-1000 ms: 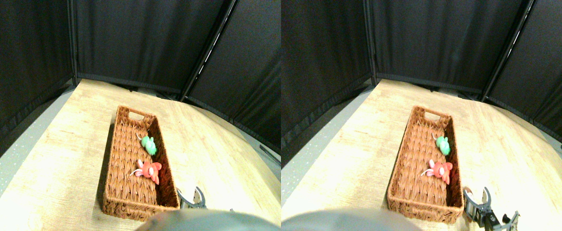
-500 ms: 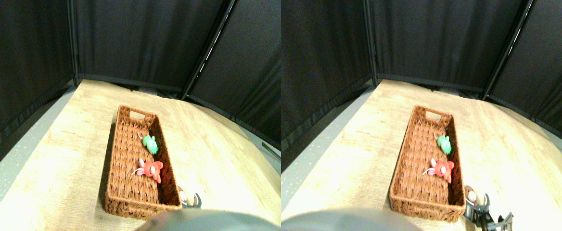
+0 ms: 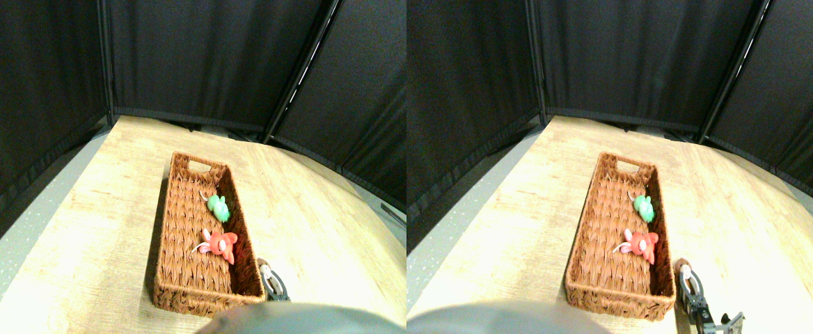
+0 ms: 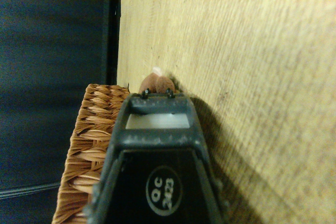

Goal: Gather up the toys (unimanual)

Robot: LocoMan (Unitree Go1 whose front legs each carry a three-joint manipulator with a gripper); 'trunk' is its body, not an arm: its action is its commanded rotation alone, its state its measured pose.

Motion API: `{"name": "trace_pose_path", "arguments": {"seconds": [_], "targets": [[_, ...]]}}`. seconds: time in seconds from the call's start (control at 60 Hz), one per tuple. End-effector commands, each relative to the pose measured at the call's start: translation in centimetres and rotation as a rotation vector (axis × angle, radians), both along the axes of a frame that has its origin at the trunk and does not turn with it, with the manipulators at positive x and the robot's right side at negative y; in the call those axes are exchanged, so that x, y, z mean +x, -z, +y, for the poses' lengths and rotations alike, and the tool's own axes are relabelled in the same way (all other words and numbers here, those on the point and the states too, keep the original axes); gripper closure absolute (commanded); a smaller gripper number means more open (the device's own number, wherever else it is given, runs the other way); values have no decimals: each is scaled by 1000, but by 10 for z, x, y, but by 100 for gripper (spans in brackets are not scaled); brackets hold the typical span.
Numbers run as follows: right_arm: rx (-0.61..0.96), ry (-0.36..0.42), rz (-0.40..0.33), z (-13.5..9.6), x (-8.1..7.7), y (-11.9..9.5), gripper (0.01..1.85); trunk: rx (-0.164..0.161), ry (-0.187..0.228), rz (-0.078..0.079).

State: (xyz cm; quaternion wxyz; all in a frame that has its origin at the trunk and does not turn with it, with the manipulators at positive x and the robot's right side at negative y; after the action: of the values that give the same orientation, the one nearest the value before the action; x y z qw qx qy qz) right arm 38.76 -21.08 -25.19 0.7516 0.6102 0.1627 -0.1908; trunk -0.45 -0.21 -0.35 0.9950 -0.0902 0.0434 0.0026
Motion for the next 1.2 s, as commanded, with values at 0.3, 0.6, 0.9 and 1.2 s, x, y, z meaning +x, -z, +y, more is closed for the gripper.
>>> {"name": "trace_pose_path", "arguments": {"seconds": [0.3, 0.6, 0.9, 1.2], "targets": [[-81, 52, -95, -23, 16, -36, 180, -4, 1, -8], [-98, -24, -206, -21, 33, -86, 180, -20, -17, -41], [-111, -205, -315, 10, 56, -130, 180, -59, -88, -66], [-66, -325, -308, 46, 76, -146, 180, -107, -172, -68]]}}
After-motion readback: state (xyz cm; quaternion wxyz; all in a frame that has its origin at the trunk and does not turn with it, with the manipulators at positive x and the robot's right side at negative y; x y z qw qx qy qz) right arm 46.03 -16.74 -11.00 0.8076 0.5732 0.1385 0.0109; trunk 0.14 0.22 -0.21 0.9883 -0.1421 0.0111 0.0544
